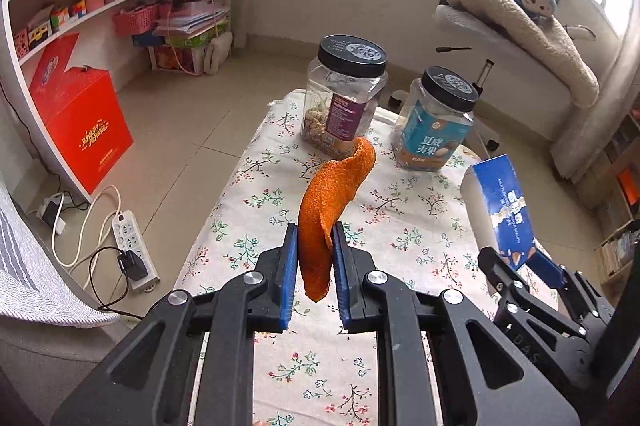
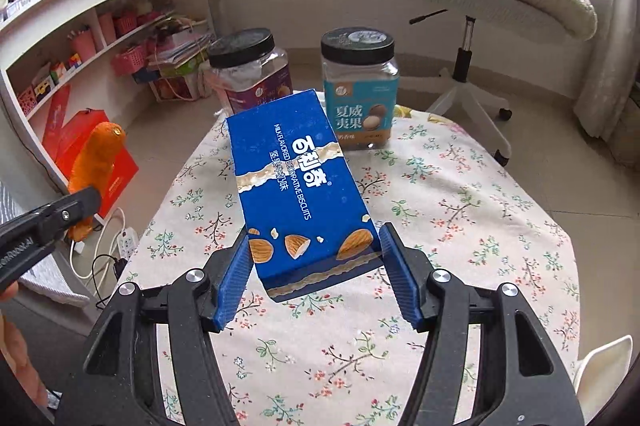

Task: Collect trash
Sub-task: 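Carry the orange peel and blue biscuit box to the wastebasket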

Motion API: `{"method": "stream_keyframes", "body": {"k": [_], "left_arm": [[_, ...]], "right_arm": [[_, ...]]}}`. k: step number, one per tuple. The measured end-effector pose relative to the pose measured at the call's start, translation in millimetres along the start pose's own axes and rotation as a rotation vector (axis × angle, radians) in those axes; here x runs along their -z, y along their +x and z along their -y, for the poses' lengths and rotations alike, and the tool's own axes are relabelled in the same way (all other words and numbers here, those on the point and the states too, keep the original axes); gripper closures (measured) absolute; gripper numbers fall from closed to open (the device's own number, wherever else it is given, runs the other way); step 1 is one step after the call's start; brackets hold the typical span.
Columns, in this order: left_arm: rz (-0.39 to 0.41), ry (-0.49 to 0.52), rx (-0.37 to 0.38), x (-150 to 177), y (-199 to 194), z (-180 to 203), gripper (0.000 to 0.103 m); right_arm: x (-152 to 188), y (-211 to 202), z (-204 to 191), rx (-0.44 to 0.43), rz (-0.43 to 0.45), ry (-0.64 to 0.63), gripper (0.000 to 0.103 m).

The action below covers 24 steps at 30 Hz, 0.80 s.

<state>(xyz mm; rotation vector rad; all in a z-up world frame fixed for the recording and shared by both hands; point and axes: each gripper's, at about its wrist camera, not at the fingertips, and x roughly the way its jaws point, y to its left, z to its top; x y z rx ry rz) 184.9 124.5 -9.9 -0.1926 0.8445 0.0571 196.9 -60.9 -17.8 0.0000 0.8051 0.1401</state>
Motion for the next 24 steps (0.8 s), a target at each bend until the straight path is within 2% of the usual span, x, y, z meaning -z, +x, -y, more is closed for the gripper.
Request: {"method": "stream_keyframes", "body": {"k": [5, 14, 24], "left_arm": [[0.028, 0.067, 0.025, 18.1, -10.8, 27.6, 0.086], [0.048, 0.155, 0.058, 34.8, -14.5, 74.4, 0.086], [0.057, 0.225, 0.102, 44.0, -13.4, 123.7, 0.086]], "right_arm": [[14.3, -31.7, 17.5, 0.053, 0.04, 0.021, 0.044], [37.8, -56.5, 62.1, 0.142, 0.113, 0.076, 0.044], [41.2, -71.0, 108.4, 0.17, 0.129, 0.176, 0.044]]}}
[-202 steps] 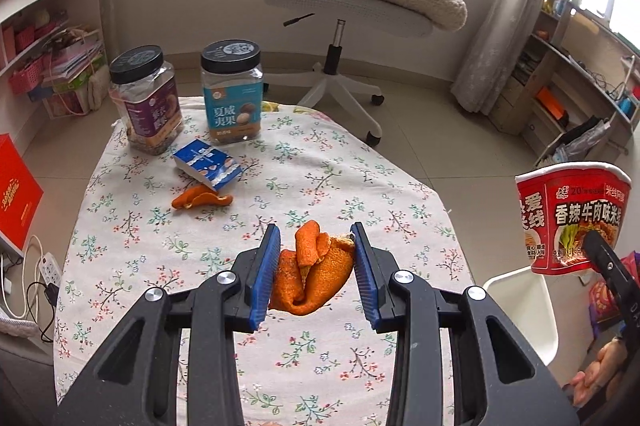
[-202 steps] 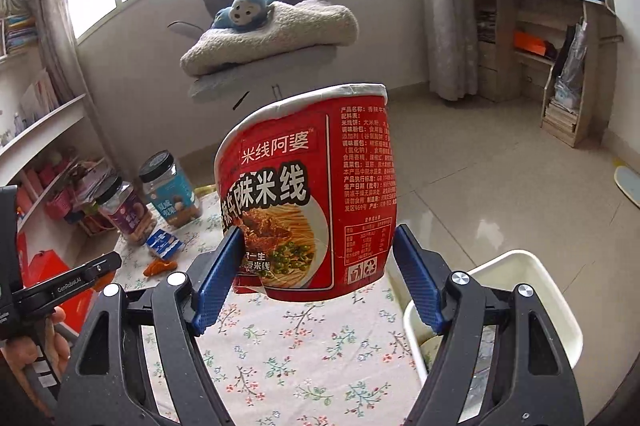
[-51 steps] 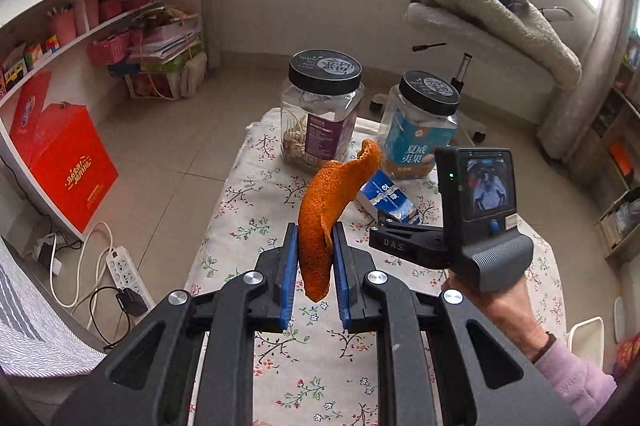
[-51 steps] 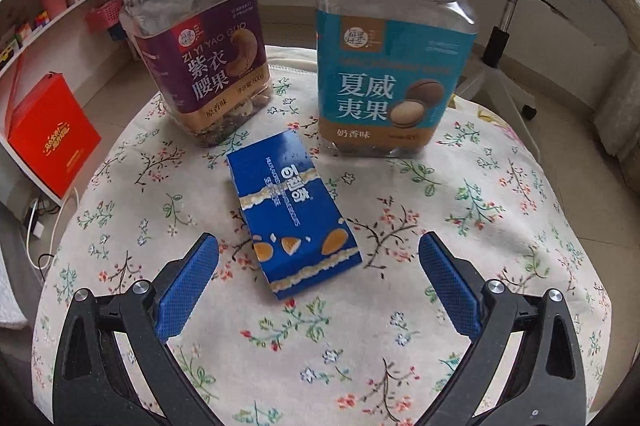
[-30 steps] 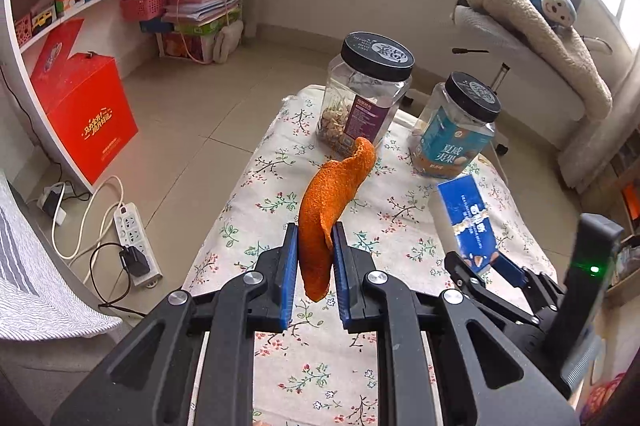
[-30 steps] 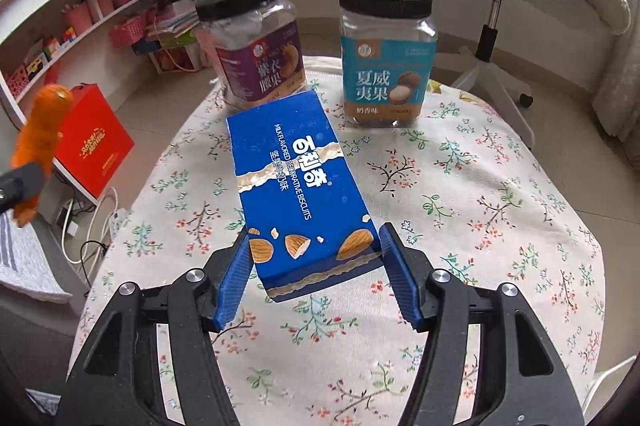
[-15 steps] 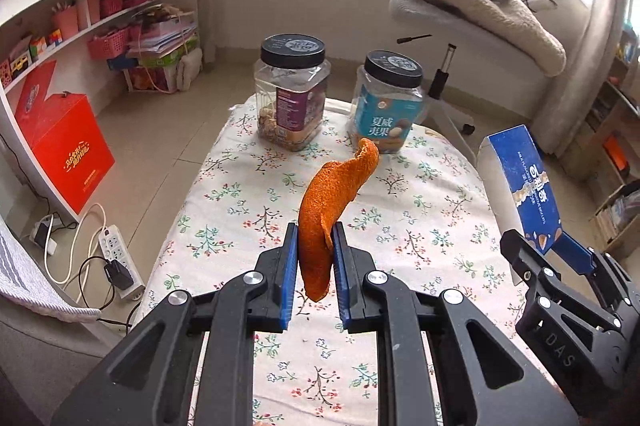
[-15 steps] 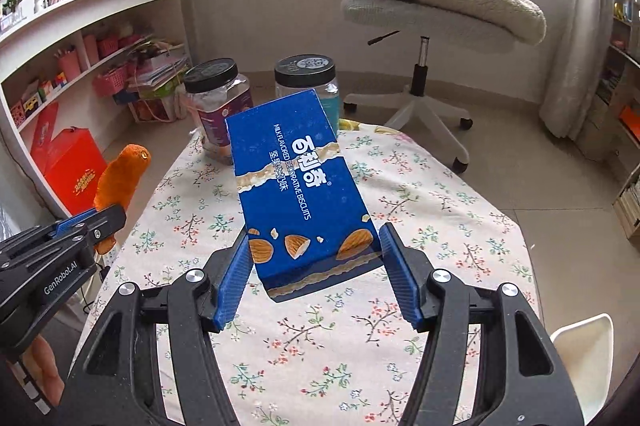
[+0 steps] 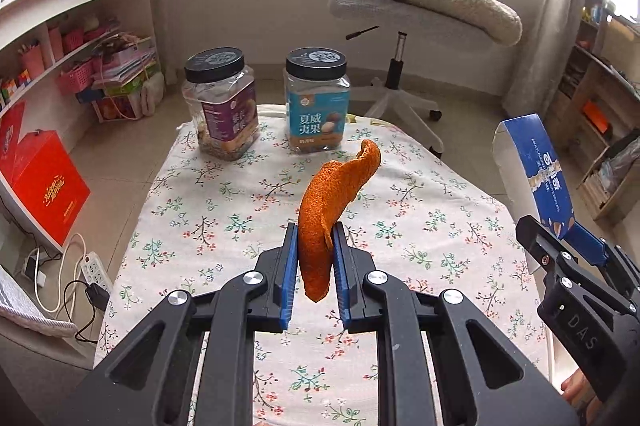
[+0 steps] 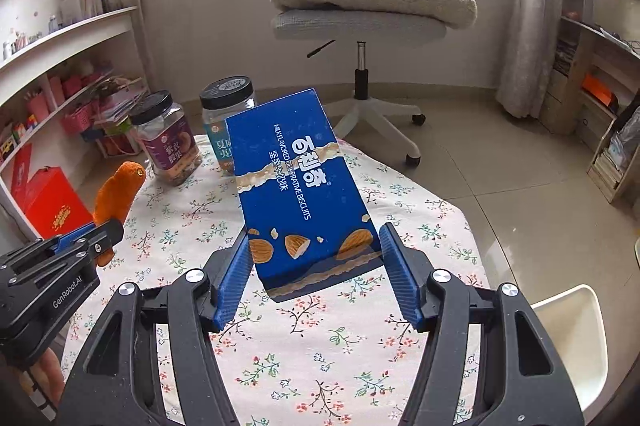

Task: Collect trash
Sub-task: 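Carry the orange peel and blue biscuit box to the wastebasket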

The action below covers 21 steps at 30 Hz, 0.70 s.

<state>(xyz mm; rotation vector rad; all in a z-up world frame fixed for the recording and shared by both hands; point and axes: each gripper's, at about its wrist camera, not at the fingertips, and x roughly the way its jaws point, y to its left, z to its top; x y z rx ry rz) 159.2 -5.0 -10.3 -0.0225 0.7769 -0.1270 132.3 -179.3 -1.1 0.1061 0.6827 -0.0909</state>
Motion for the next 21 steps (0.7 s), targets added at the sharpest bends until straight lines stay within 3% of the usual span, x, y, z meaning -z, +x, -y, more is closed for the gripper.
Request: {"method": "stream_keyframes", "body": {"k": [9, 21], "left_arm": [[0.003, 0.031, 0.063, -3.8, 2.7, 40.6, 0.086], [-0.001, 0.112, 0.116, 5.7, 6.1, 101.5, 0.086]], "right_arm": [[1.8, -18.4, 40.7, 0.063, 0.031, 0.056, 0.044], [7.5, -52.4, 128.6, 0.198, 0.061, 0.188, 0.044]]}}
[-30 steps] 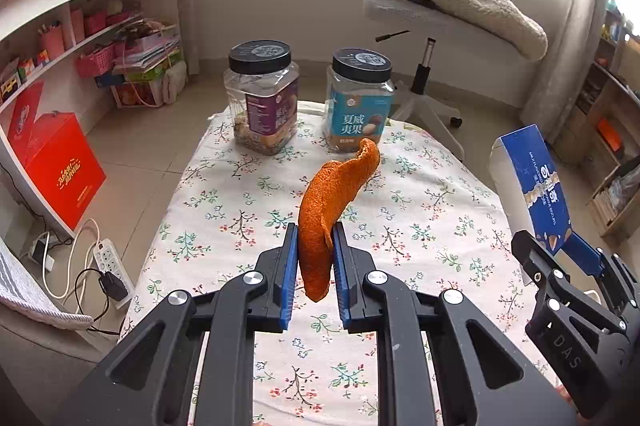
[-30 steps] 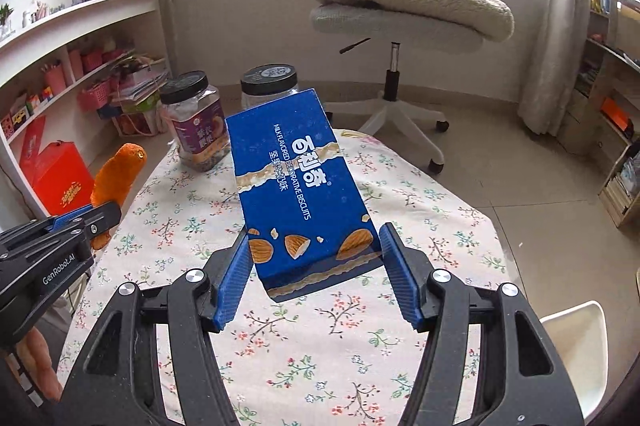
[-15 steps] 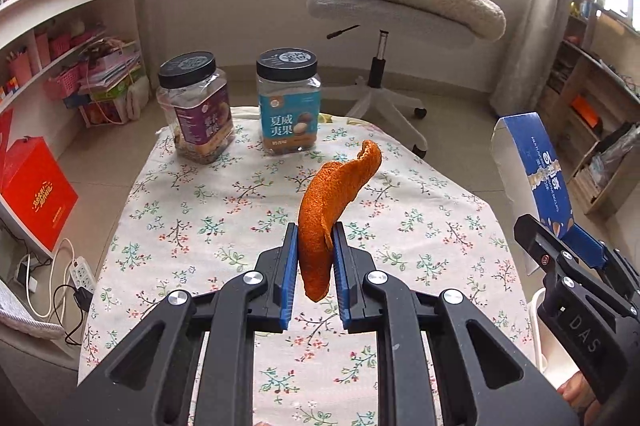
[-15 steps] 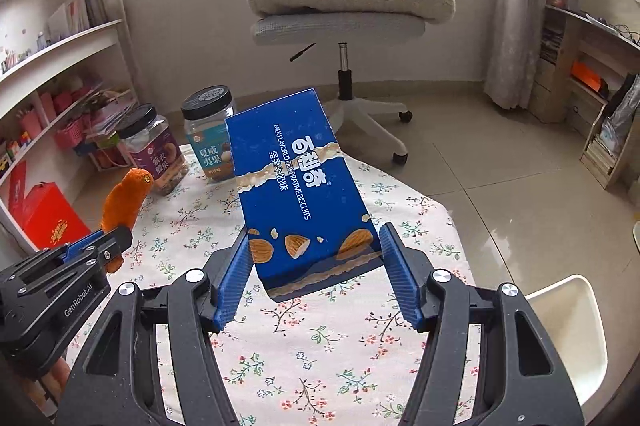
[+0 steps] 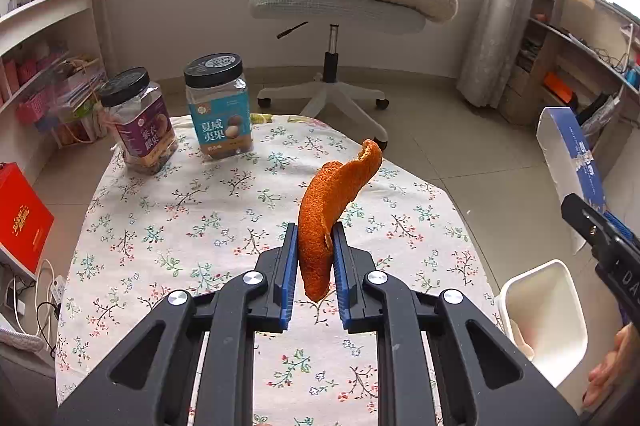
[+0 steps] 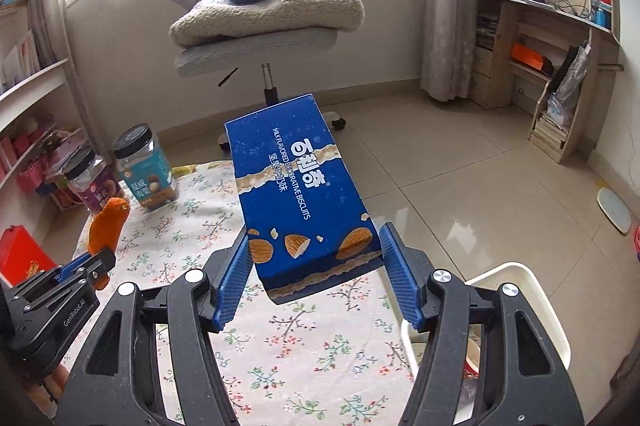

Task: Collect trash
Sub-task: 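Carry the orange peel and blue biscuit box to the wastebasket, then open both grippers to drop the peel and biscuit box into the wastebasket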

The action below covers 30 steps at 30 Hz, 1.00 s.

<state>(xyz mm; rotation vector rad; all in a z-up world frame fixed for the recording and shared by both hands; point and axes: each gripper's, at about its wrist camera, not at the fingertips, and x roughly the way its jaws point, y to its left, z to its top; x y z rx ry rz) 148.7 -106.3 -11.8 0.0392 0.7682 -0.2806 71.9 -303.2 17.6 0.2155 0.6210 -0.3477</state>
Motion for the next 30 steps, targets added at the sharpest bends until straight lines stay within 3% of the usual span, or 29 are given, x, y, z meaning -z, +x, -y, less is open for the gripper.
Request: {"method": "stream_keyframes", "body": {"k": [15, 23, 30], "left_arm": [[-0.007, 0.142, 0.059, 14.5, -1.6, 75.9, 0.086], [-0.013, 0.214, 0.189, 20.8, -13.6, 126.1, 0.086], [-0.079, 0.276, 0.345, 41.1, -15.6, 197.5, 0.085]], "right_arm": [[2.6, -38.0, 126.2, 0.161, 0.046, 0.228, 0.044], [7.9, -64.5, 172.7, 0.278, 0.136, 0.336, 0.007], [14.0, -80.9, 216.0, 0.368, 0.166, 0.443, 0.007]]}}
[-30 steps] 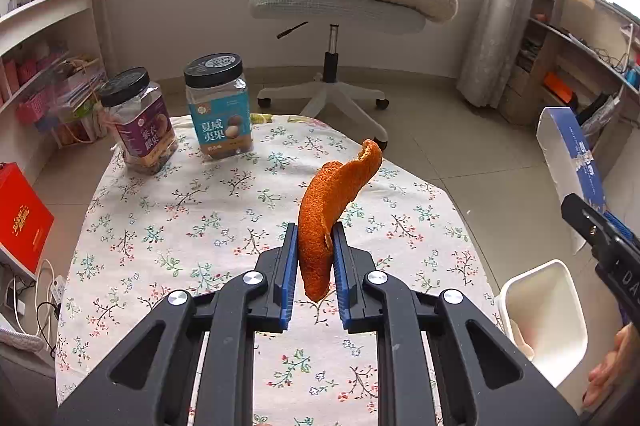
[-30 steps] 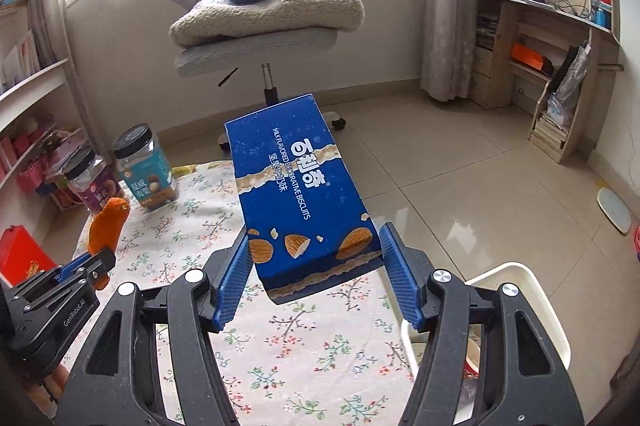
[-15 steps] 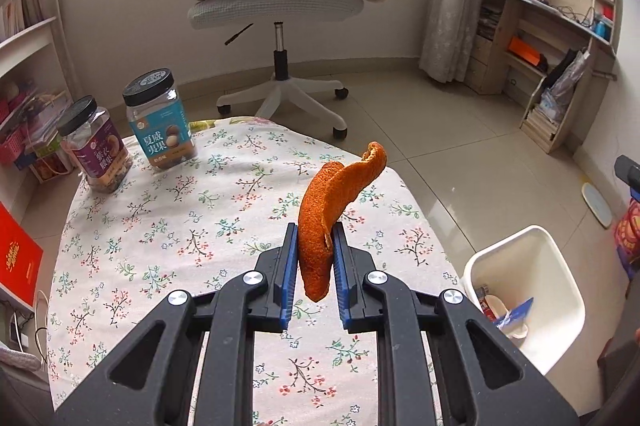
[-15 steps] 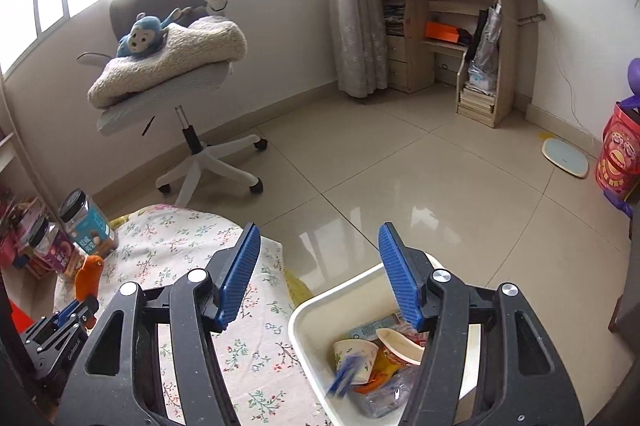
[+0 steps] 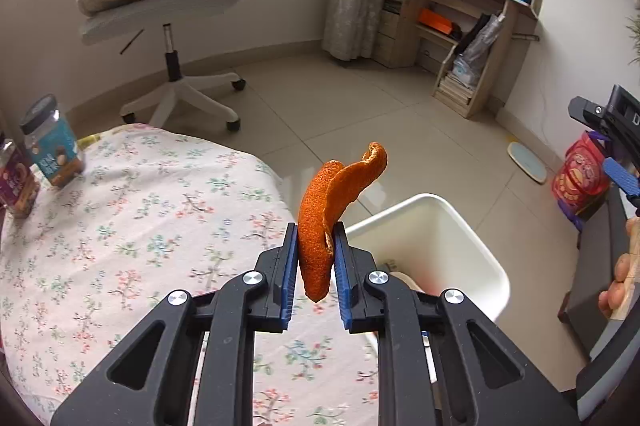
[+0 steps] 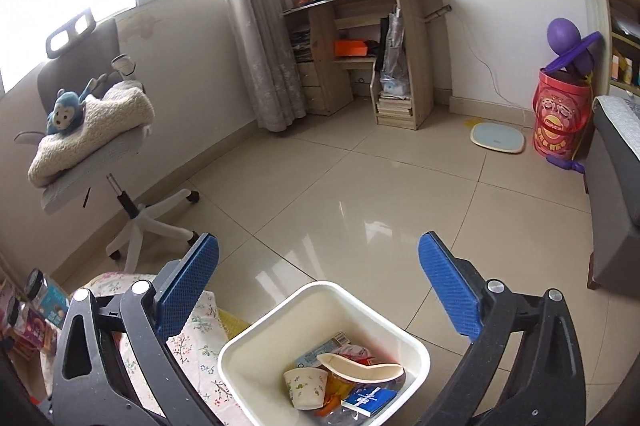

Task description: Collect trash

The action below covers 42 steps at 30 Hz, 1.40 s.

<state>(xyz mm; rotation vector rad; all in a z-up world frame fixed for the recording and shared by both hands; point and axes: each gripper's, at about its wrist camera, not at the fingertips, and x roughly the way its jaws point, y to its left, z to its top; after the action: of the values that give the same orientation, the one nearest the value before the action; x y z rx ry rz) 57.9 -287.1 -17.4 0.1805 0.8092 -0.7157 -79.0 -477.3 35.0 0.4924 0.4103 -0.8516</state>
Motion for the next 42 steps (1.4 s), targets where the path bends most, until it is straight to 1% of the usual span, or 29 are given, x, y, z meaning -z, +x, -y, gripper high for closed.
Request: {"method": "stream_keyframes", "body": {"k": [4, 8, 10, 12, 15, 16, 18, 19, 20, 21, 23, 25, 27, 30, 31, 33, 35, 38, 42], "left_arm": [[-0.038, 0.016, 0.07, -2.9, 15.1, 34.5, 0.083], [-0.073, 0.032, 0.115, -7.0, 26.9, 58.1, 0.082], [-0.074, 0.029, 0.128, -9.8, 27.0, 62.8, 0.075], [-0.063, 0.035, 0.129, -12.0, 22.7, 64.9, 0.057], [-0.02, 0.049, 0.086, -15.3, 11.3, 62.1, 0.042], [-0.006, 0.051, 0.069, -16.4, 6.4, 59.8, 0.039], [0.033, 0.045, 0.021, -19.1, -5.8, 52.2, 0.026], [0.063, 0.039, -0.011, -20.4, -13.4, 47.3, 0.022], [0.099, 0.032, -0.045, -21.3, -22.3, 41.7, 0.015], [0.135, 0.026, -0.073, -21.7, -31.6, 36.4, 0.01], [0.201, 0.009, -0.126, -22.2, -49.7, 23.8, 0.007], [0.255, -0.007, -0.18, -21.8, -66.2, 9.2, 0.007], [0.29, -0.031, -0.233, -19.5, -80.0, -6.7, 0.007], [0.31, -0.072, -0.322, -14.6, -96.8, -33.7, 0.007], [0.306, -0.083, -0.338, -12.3, -101.3, -41.9, 0.007], [0.291, -0.108, -0.368, -6.8, -110.0, -60.9, 0.007], [0.283, -0.131, -0.39, -1.0, -118.1, -79.9, 0.007], [0.291, -0.178, -0.439, 9.1, -131.1, -106.2, 0.007], [0.299, -0.227, -0.487, 19.7, -145.4, -139.5, 0.007]], "right_arm": [[-5.0, 0.5, 18.6, 0.018, 0.006, 0.047, 0.007], [-7.4, 0.6, 25.0, 0.038, 0.019, 0.05, 0.007], [-8.7, 0.5, 29.4, 0.041, 0.024, 0.054, 0.007], [-9.4, -1.6, 30.1, 0.039, 0.032, 0.051, 0.007], [-8.9, -6.6, 21.4, 0.037, 0.052, 0.024, 0.007], [-8.6, -8.3, 16.9, 0.034, 0.06, 0.012, 0.007], [-6.3, -14.6, 7.2, 0.027, 0.082, -0.016, 0.007], [-5.1, -17.9, 1.9, 0.022, 0.094, -0.029, 0.007], [-3.3, -22.3, -3.9, 0.017, 0.109, -0.043, 0.007], [-1.6, -26.9, -9.0, 0.011, 0.123, -0.057, 0.007], [3.8, -36.2, -21.2, -0.006, 0.146, -0.087, 0.007], [11.0, -46.2, -35.4, -0.045, 0.164, -0.118, 0.007], [17.6, -56.6, -50.1, -0.096, 0.184, -0.153, 0.007], [31.1, -73.4, -74.7, -0.17, 0.215, -0.207, 0.007], [36.0, -77.9, -83.4, -0.196, 0.215, -0.224, 0.007], [46.4, -81.9, -100.2, -0.244, 0.188, -0.254, 0.007], [57.4, -83.1, -116.2, -0.268, 0.156, -0.273, 0.007], [70.8, -85.0, -140.1, -0.31, 0.116, -0.289, 0.007], [89.7, -90.8, -171.7, -0.365, 0.086, -0.338, 0.007]]}}
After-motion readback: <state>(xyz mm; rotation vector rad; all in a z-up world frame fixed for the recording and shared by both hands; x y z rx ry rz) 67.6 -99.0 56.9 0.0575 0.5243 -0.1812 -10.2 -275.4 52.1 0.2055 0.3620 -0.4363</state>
